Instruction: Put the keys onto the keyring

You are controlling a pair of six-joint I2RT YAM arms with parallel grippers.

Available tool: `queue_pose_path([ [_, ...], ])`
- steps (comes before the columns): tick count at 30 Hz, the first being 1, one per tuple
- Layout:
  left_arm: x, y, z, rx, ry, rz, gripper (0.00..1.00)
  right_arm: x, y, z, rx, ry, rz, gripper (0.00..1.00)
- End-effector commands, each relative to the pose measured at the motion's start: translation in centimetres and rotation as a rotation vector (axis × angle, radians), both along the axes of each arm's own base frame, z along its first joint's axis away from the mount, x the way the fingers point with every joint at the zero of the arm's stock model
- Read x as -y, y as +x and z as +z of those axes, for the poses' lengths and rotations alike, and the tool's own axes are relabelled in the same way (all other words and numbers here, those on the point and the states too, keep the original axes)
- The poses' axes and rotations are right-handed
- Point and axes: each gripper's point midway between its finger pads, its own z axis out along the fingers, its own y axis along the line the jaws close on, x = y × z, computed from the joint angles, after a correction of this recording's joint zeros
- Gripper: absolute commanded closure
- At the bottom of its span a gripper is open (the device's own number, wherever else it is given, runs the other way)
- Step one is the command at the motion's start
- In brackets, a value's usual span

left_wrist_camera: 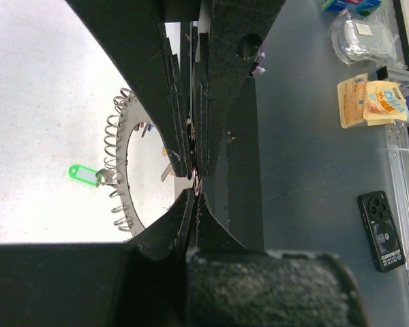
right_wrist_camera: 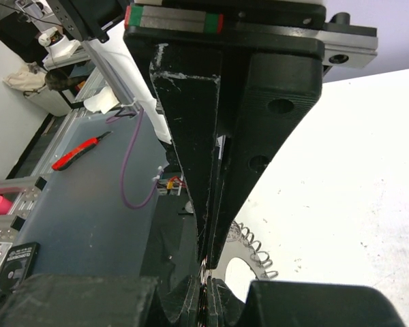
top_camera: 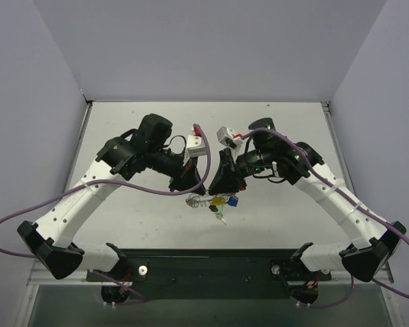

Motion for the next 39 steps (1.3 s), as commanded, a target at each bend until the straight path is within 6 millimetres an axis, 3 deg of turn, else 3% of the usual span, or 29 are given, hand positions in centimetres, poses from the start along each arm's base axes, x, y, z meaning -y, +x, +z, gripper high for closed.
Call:
queue_pose_path([
  [1,0.1,0.8,2.4,0.122,-0.074,0.057,1.0,-0.1,-0.4,2.6,0.107,0.097,0.038,1.0],
  [13,-1.5,1.8,5.6,0.265,-0.264,0.243,1.0,0.0,-0.7,2.7,0.101,0.11,0.056,1.0],
  [26,-3.1,2.0,8.1,0.297,-0.417,0.277,1.0,-0.7,-0.3,1.9,0.056,0.112,0.058,1.0],
  [39,-3.8,0.6,11.9,0.283,-0.651,0.186,1.0,-1.1,-0.4,2.1,0.025,0.166,0.076,1.0],
])
